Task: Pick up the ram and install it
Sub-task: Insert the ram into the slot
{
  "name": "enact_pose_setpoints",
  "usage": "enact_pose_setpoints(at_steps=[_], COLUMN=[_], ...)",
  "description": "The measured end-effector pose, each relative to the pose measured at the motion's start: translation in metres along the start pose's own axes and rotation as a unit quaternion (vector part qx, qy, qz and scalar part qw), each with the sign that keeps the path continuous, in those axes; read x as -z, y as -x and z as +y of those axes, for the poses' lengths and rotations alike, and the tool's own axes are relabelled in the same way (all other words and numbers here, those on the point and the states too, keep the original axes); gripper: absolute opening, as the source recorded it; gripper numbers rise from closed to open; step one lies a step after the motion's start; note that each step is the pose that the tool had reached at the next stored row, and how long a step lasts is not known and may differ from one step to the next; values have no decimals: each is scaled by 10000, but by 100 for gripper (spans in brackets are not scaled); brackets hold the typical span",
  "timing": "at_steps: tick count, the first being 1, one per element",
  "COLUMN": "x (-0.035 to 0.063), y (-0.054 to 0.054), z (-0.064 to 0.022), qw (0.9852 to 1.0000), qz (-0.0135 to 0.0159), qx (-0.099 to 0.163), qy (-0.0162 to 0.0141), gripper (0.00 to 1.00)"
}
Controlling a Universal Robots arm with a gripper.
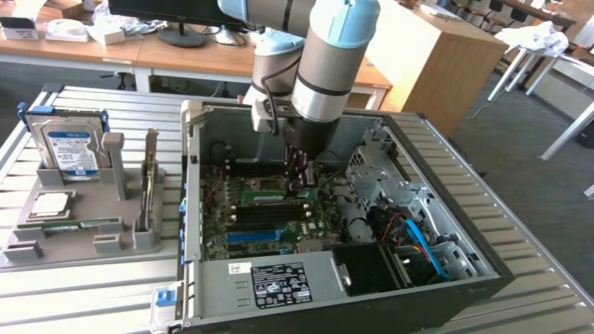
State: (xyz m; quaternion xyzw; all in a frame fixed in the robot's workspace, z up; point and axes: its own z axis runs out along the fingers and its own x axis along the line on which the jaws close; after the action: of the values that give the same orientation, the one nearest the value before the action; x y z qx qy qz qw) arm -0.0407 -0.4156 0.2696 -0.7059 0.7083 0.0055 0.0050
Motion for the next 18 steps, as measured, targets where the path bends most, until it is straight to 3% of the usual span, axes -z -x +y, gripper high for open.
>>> enact_pose_setpoints(at_steps=[18], x=[-134], y=[-3], z=[0], qw=[10000], qz=[0], qx=[1], qy=[-15], gripper=[12])
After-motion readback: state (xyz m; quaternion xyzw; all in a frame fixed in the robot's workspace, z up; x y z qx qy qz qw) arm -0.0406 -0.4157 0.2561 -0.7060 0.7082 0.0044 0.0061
